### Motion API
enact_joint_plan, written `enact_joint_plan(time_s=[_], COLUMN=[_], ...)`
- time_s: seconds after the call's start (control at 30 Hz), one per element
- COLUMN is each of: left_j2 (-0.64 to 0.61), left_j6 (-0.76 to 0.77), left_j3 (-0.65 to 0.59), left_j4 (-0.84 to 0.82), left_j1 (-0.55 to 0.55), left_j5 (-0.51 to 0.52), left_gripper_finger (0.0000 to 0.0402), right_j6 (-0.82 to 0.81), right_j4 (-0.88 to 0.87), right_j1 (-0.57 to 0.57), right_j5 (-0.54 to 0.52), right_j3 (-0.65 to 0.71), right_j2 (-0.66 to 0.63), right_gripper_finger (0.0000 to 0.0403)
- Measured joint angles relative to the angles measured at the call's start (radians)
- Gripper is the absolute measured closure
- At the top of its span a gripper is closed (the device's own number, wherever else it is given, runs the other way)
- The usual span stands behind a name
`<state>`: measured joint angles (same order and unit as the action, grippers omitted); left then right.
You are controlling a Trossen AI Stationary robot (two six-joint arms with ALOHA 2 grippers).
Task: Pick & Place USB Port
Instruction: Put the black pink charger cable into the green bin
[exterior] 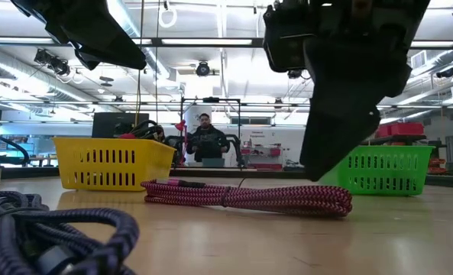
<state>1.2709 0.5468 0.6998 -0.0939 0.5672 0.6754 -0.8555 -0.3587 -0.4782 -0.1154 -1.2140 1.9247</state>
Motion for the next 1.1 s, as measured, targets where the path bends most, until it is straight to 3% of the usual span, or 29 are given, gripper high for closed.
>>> enact_joint_plan(time_s=[0.5,0.6,0.73,0.77,0.97,1.1], left_j2=[0.0,0.0,0.0,0.0,0.0,0.0], left_j6=[0.002,0.004,0.013,0.013,0.013,0.013], left_j3=[0.0,0.0,0.0,0.0,0.0,0.0], left_j4=[-0.004,-0.006,-0.008,-0.009,-0.01,-0.014], left_j1=[0.0,0.0,0.0,0.0,0.0,0.0], left_j5=[0.0,0.0,0.0,0.0,0.0,0.0], left_gripper_finger=[0.0321,0.0321,0.0321,0.0321,0.0321,0.0321], right_j6=[0.018,0.001,0.02,0.029,0.068,0.079], right_j4=[0.08,0.062,0.092,0.114,0.092,0.034], right_j1=[0.012,0.018,0.022,0.022,0.024,0.023], right_j5=[0.052,0.053,0.077,0.083,0.07,-0.003], right_j3=[-0.005,-0.006,-0.003,-0.004,0.002,0.002], right_j2=[0.088,0.09,0.092,0.092,0.056,-0.03], right_gripper_finger=[0.0216,0.0251,0.0368,0.0382,0.0396,0.0398])
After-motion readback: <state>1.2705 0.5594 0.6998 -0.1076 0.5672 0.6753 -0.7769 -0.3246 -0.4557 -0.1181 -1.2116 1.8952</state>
